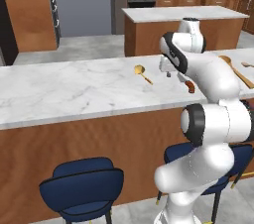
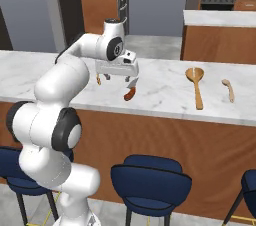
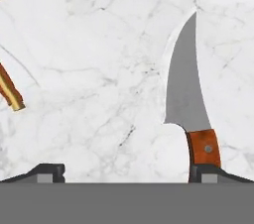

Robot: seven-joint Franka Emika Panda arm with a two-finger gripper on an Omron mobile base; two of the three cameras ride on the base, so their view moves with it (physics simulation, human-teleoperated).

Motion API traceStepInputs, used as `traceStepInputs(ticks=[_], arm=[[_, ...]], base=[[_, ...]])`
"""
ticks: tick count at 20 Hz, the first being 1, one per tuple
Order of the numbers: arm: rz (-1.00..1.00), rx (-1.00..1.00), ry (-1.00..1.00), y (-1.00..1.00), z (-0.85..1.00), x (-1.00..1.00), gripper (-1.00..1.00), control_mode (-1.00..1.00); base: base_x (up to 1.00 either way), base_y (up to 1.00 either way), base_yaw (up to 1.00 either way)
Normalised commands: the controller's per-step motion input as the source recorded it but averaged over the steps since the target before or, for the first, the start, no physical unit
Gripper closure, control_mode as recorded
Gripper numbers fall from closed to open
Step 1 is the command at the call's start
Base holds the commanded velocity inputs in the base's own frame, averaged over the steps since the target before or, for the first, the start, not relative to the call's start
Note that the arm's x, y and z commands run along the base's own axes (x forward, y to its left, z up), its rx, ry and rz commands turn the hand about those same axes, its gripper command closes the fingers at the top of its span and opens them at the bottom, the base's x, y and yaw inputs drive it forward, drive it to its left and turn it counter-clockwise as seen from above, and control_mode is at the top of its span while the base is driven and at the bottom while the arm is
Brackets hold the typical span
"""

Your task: Pick up the metallic utensils from the counter and place them in the open drawer. Make sure not to pick up any wooden utensils.

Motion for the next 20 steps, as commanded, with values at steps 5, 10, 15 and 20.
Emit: traceStepInputs(ticks=[5,10,15,20], arm=[[0.00,-0.01,0.04,0.00,-0.18,0.55,-1.00,-1.00],[0.01,0.00,0.00,-0.22,-0.39,0.41,-1.00,-1.00],[0.00,0.00,0.04,-0.60,-0.40,0.27,-1.00,-1.00],[0.00,0.00,0.03,-0.09,-0.03,0.05,-1.00,-1.00]], base=[[0.00,0.00,0.00],[0.00,0.00,0.00],[0.00,0.00,0.00],[0.00,0.00,0.00]])
